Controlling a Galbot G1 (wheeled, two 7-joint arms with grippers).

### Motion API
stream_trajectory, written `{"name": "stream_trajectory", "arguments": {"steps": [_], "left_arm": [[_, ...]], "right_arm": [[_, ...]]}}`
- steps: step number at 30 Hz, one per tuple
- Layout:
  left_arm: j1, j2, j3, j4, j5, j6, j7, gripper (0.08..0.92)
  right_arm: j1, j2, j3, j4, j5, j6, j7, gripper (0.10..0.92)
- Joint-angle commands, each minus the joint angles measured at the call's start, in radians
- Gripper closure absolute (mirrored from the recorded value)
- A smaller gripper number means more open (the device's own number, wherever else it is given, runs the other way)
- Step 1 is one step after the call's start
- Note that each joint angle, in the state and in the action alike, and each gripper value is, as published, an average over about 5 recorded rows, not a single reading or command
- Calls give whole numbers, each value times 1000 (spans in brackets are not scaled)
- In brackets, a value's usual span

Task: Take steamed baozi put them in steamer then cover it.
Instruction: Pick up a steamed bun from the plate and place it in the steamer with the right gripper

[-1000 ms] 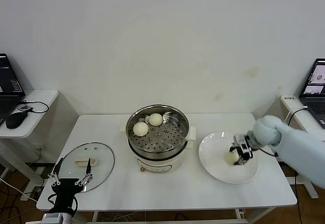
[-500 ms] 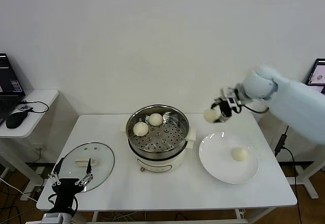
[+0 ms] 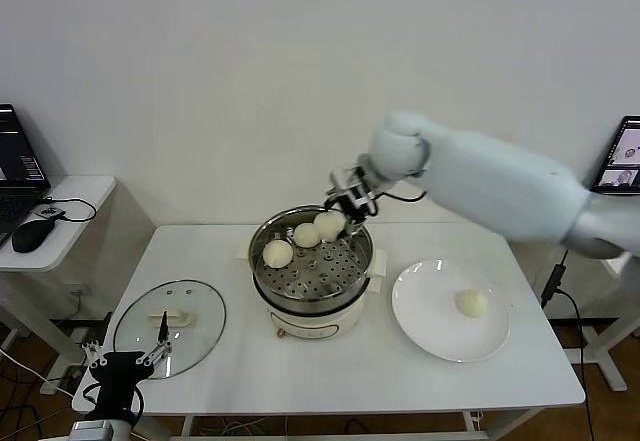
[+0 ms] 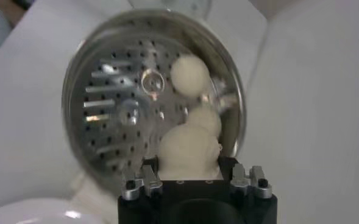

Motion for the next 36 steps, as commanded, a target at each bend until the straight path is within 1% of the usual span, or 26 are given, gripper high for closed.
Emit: {"name": "stream_trajectory", "arguments": {"steps": [1, 7, 12, 25, 28, 33, 36], "left_arm": [[-5, -3, -5, 7, -4, -1, -2, 177], [-3, -9, -4, 12, -6, -4, -5, 177], [0, -14, -1, 14, -6, -6, -7, 177], [-1, -17, 2, 17, -6, -9, -12, 177], [-1, -16, 2, 16, -5, -9, -11, 177], [-2, -13, -1, 13, -5, -8, -10, 177], [-1, -10, -4, 9, -6, -7, -10, 177]], "right_arm": [[-17, 156, -102, -63, -113, 202, 2, 409], [-33, 154, -122, -60, -189, 304, -8, 406], [-45, 148, -125, -57, -220, 360, -13, 406], [-63, 135, -128, -53, -234, 389, 1, 396], [-58, 125, -119, -45, -227, 385, 14, 366], [-23, 78, -83, -19, -183, 345, 8, 242], [1, 24, -45, 6, -126, 280, 12, 208]]}}
